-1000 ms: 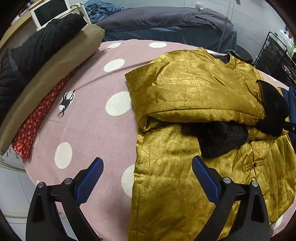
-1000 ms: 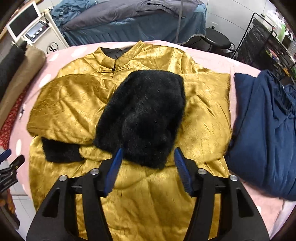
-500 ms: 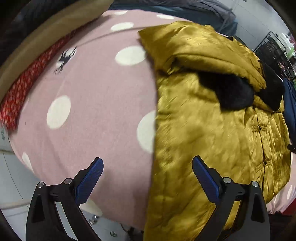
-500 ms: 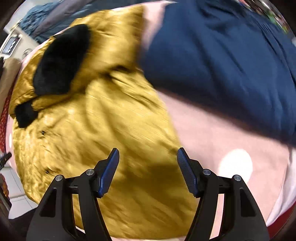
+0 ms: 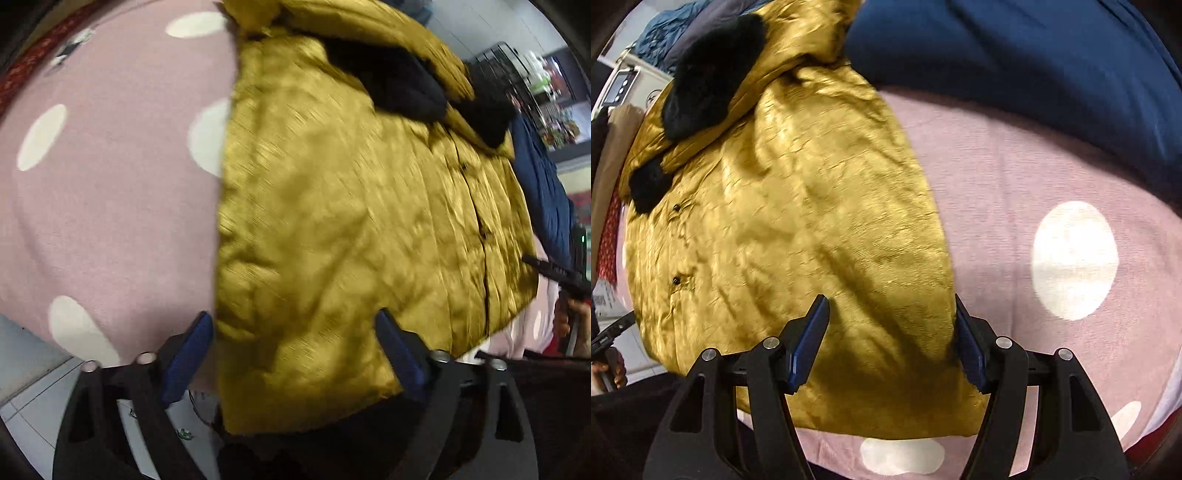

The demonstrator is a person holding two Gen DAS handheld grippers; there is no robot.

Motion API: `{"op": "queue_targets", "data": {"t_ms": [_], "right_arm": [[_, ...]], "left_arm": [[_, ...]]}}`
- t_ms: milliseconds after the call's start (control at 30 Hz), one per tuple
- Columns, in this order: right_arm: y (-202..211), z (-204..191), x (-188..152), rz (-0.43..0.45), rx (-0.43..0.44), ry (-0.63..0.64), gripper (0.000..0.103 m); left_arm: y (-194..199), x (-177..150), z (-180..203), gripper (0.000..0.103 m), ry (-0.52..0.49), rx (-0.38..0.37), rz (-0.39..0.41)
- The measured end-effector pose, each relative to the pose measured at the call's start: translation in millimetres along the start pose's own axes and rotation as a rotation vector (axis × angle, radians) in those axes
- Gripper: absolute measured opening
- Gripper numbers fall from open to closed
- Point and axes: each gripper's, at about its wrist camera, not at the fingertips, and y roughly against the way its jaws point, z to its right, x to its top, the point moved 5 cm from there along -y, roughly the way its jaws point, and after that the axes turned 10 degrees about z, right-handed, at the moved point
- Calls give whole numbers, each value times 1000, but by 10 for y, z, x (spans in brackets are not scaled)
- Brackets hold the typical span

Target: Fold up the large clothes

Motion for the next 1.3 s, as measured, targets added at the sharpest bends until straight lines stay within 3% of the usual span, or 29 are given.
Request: {"op": "queue_targets", "data": {"t_ms": [133, 233, 333, 367, 400, 433, 533, 600, 667, 733, 767, 833, 1067, 1300], "right_arm": [[41, -107, -18, -2, 10, 29, 65], [47, -60, 18, 10, -9, 3, 65], [54, 91, 107, 18, -25, -31, 65], [45, 126, 105, 13, -22, -38, 65], [14, 156, 82, -1, -14, -45, 65], [-15, 154, 49, -16, -13, -43, 65], [-44, 141, -49, -26, -19, -3, 65], [-53, 92, -124, -22, -23, 8, 57], [-47, 65, -172, -17, -23, 8, 46], [-24, 44, -262, -25, -5, -4, 31], [-14, 37, -277, -31, 9, -10, 23], [29, 9, -301, -33, 22, 5, 16], [209, -271, -392, -55, 68, 66, 10], [204, -268, -663, -134, 92, 68, 9]], "left_arm": [[-58, -127, 115, 51, -71, 51, -12], [-34, -102, 53, 32, -37, 38, -15], [-5, -67, -32, 33, -14, 23, -23], [-8, -75, -66, 37, -11, 33, -25], [-12, -78, -102, 54, -8, 47, -27], [-21, -87, -136, 60, -5, 61, -23], [-50, -145, -192, 68, 13, 59, -14], [-60, -199, -198, 68, 14, 58, -14], [-67, -254, -144, 61, -28, 64, -20], [-60, -277, -90, 37, -34, 38, -34], [-26, -264, -41, 30, -31, 24, -37], [13, -236, 26, 14, -42, 2, -40], [151, -163, 211, 7, -159, 15, -38], [199, -221, -5, 7, -110, 44, -68]]}}
